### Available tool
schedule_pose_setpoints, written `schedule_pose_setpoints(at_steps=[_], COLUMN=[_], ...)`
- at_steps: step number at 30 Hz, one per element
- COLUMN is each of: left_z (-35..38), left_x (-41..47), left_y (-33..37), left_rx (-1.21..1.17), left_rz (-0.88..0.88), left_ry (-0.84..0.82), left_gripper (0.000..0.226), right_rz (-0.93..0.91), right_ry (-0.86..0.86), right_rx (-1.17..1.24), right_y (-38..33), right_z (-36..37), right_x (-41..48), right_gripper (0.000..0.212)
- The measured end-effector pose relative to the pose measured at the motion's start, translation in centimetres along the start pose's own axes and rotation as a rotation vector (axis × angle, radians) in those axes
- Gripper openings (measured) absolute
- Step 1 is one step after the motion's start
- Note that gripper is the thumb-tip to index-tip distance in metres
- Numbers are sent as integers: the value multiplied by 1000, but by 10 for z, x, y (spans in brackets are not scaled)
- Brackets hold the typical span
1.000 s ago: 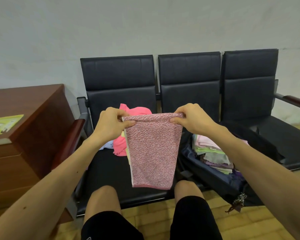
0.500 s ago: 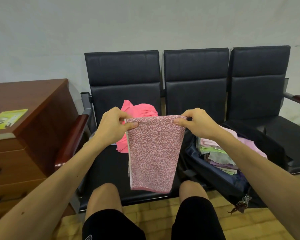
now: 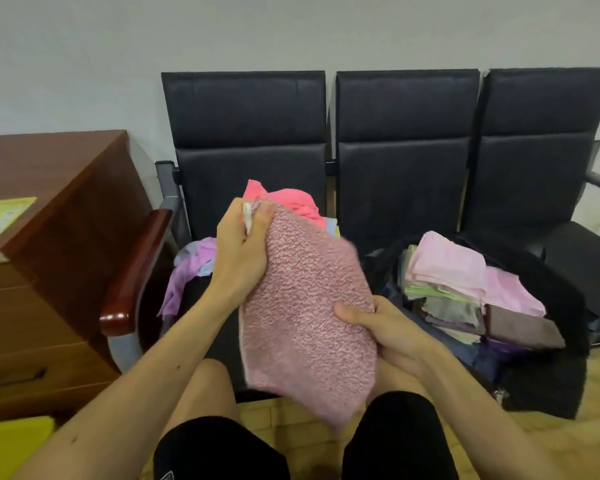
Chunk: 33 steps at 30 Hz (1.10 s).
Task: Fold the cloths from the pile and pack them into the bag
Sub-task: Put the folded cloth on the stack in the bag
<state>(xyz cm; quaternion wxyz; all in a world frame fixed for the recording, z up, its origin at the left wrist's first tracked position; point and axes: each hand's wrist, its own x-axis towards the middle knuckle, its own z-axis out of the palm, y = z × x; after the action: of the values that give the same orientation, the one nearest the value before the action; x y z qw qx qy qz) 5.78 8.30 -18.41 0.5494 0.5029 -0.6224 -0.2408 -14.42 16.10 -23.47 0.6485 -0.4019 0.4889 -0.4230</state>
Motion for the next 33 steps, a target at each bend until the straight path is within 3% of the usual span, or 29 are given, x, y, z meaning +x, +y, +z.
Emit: schedule_pose_setpoints(at_steps=[2,5,9,12,16,19,22,24,26,29,33], left_z=[1,3,4,6,10,12,11,11,11,15,15], left_x=[3,4,-5,-27,-51,-55,-52,-51,-51,-50,-41], left_y=[-15,-32,-28,-37,-60,-71,-74,-75,-76,-75,-66], left_rx=[-4,-110,-734,-970,-1137,-987,-666,-507,-413,-408,-426], left_rz=[-110,-388,-863,-946,-983,-849,-721,-671,-669,-779,-824], left_ry=[2,16,-149,-240,-442,-601,-532,-476,-431,-373,-261], left_gripper=[37,21,34,54,85,67,34,38,37,29,34], right_rz=[14,22,33,22,55,100,147,174,125,-7,-144], right_ry=[20,2,39,65,117,155,170,158,270,388,294], right_rx=[141,278,350,447,537,549,328,141,95,-7,-186], right_y=[5,8,11,6,9,10,21,30,32,19,12], right_z=[-2,4,10,10,2,-4,-9,-11,-16,-17,-16], right_x=[2,-1,2,7,20,25,21,19,20,20,19], right_gripper=[31,25,22,24,47,48,40,56,66,51,34])
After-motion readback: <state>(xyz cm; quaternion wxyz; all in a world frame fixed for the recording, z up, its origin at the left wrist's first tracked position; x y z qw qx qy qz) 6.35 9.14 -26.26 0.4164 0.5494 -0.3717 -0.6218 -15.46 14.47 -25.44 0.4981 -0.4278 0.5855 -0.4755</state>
